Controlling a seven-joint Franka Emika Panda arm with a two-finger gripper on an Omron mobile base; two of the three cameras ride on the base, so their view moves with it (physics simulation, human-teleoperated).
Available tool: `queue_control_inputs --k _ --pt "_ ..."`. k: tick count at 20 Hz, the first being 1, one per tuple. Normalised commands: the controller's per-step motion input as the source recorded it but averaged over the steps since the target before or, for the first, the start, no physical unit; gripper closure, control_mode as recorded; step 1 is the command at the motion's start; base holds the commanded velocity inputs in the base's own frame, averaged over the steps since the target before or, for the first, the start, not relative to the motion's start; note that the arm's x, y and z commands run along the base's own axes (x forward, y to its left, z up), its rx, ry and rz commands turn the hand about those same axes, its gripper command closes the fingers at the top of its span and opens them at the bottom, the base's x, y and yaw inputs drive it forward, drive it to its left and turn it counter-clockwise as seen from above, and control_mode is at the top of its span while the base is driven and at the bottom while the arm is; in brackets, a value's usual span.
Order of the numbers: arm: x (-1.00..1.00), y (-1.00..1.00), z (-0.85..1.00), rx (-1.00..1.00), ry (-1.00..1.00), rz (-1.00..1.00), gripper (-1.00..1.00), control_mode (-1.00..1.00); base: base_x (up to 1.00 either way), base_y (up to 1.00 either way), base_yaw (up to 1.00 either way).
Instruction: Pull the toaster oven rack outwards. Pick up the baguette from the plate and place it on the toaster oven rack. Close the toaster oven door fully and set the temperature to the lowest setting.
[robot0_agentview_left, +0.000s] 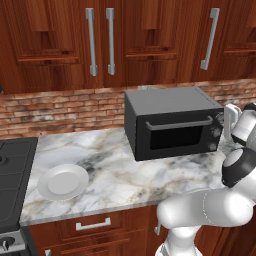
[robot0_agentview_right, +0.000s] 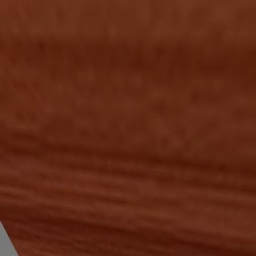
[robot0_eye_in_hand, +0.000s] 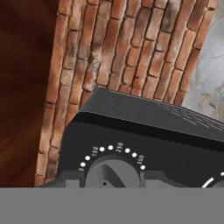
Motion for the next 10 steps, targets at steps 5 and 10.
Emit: queue_control_inputs --k 5,10 --pt "-0.04 0.0 0.0 -0.01 0.0 0.0 1.0 -1.0 0.0 0.0 0.0" --pt "-0.22 0.0 -0.01 -0.15 -0.11 0.0 1.0 -1.0 0.0 0.0 0.0"
